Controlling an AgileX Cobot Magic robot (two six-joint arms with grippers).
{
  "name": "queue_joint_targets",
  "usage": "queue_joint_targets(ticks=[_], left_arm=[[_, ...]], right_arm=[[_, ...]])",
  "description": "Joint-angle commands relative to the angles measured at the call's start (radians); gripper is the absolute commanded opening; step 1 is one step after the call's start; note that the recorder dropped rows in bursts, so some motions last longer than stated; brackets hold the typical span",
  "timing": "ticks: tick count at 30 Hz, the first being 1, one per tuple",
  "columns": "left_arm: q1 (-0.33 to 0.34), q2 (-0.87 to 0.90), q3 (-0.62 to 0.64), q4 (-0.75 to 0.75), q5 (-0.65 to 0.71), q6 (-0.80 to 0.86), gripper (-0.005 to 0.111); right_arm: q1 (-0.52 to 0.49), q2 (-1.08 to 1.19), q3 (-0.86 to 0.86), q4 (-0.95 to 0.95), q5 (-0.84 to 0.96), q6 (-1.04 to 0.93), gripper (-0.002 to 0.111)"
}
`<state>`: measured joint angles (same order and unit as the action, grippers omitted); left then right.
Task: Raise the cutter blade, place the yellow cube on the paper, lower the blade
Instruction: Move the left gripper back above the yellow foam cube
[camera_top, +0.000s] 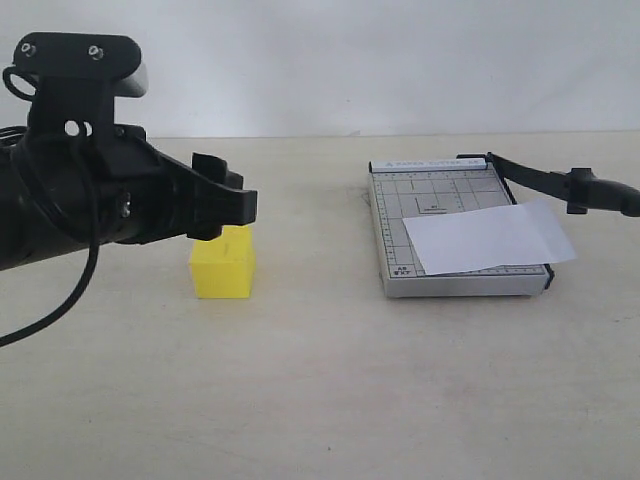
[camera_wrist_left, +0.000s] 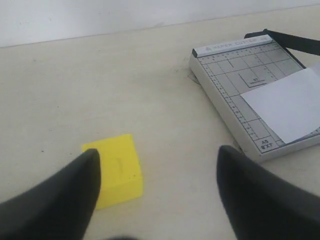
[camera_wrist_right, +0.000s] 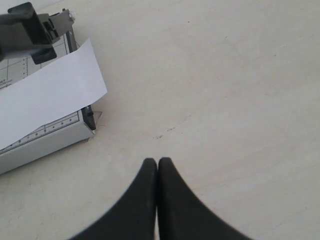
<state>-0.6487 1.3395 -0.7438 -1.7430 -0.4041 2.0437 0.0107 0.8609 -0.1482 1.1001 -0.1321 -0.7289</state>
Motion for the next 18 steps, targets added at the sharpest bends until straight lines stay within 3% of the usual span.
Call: queue_joint_targets(ticks=[1,18], left_arm=[[-0.001,0.000,0.003,-0.001,-0.039,-0.040,0.084],[0.000,0.274,-0.058,-0.001,-0.085,-0.076,0.086]], right_arm=[[-0.001,-0.001,0.005,-0.007,-0.007,-0.002,0.000],[-0.001,-0.001,0.005,-0.007,-0.007,-0.002,0.000]])
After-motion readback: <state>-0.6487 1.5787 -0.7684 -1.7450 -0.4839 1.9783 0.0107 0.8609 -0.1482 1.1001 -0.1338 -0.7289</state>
